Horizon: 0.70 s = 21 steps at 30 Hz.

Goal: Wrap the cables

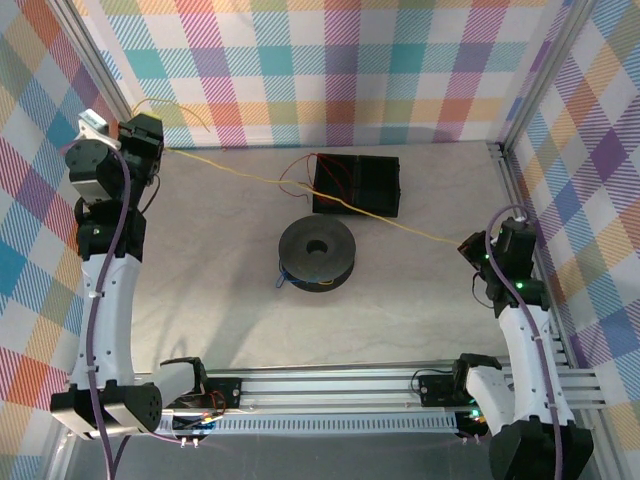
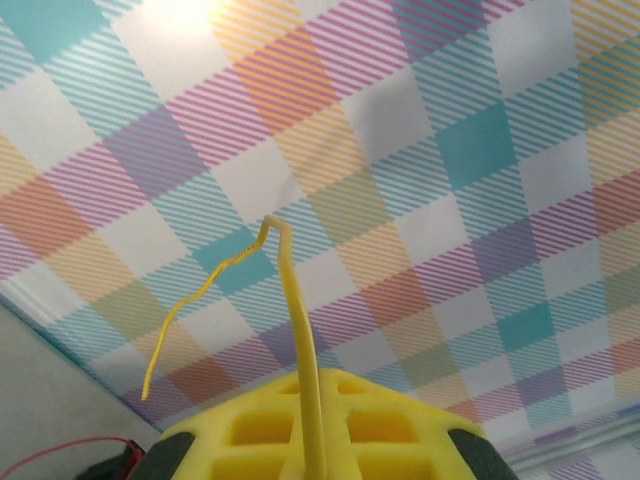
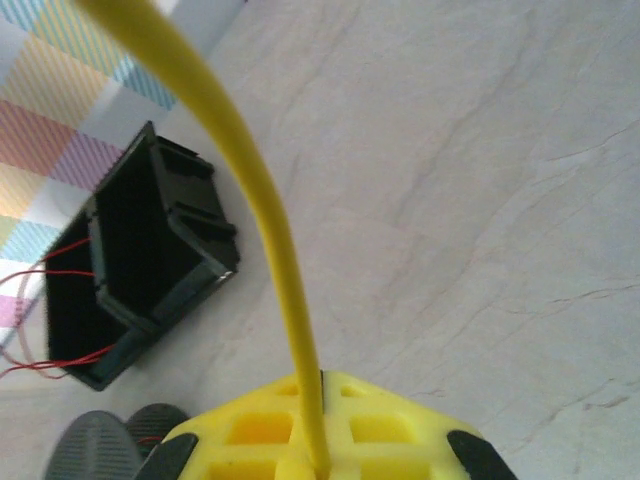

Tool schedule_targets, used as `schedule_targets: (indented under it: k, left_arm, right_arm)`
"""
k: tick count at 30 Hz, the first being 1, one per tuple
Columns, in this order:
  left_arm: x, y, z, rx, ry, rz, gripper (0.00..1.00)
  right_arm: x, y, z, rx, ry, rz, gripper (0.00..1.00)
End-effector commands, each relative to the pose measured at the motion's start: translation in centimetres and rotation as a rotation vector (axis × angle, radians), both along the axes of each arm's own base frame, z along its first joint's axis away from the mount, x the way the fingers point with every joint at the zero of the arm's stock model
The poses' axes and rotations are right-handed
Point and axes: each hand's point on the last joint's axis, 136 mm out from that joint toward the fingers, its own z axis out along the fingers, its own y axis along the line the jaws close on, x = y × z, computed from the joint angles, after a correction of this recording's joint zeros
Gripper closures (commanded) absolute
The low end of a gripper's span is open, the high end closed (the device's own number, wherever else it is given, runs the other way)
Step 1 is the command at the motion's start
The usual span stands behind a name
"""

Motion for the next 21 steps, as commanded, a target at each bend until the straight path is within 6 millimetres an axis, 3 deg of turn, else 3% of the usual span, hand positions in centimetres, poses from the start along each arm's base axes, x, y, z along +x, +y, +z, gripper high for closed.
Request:
schedule_targets:
  k: [1,3,9,12,13,18,21]
  left_arm:
    - [0.8,3.4,-0.9,0.060,-0.003,0.185,1.00]
    - [1.9,1.3,-1.7,0.102,0.001,0.136,1.00]
    - [4.4,-8.4,-4.9,0.252,-0.019,-0.037,1.00]
    - [5.0,-12.7,-6.6,0.297,-0.039,-0.099,1.00]
    - [5.2,-14.1,-7.3,0.311,-0.036,-0.117,1.00]
    - [5.9,-18.5,-9.3,0.327,-0.050,-0.176,1.00]
    - [5.9,-20.3,-9.8,0.324,-0.054,-0.200,1.00]
  right_arm:
    - [-0.4,-1.0,-3.2,0.062,0.102,-0.062,1.00]
    - [0.5,-0.3,-3.7,0.085,0.108,-0.016,1.00]
    - [3.8,2.5,-6.4,0.176,0.179,0.190,1.00]
    - [4.9,3.8,-6.7,0.227,0.199,0.286,0.46]
    - [5.0,4.0,-6.5,0.232,0.198,0.297,0.34]
    - [4.2,4.3,-2.1,0.191,0.111,0.328,0.03]
    - [3.5,4.9,1.8,0.155,0.034,0.383,0.01]
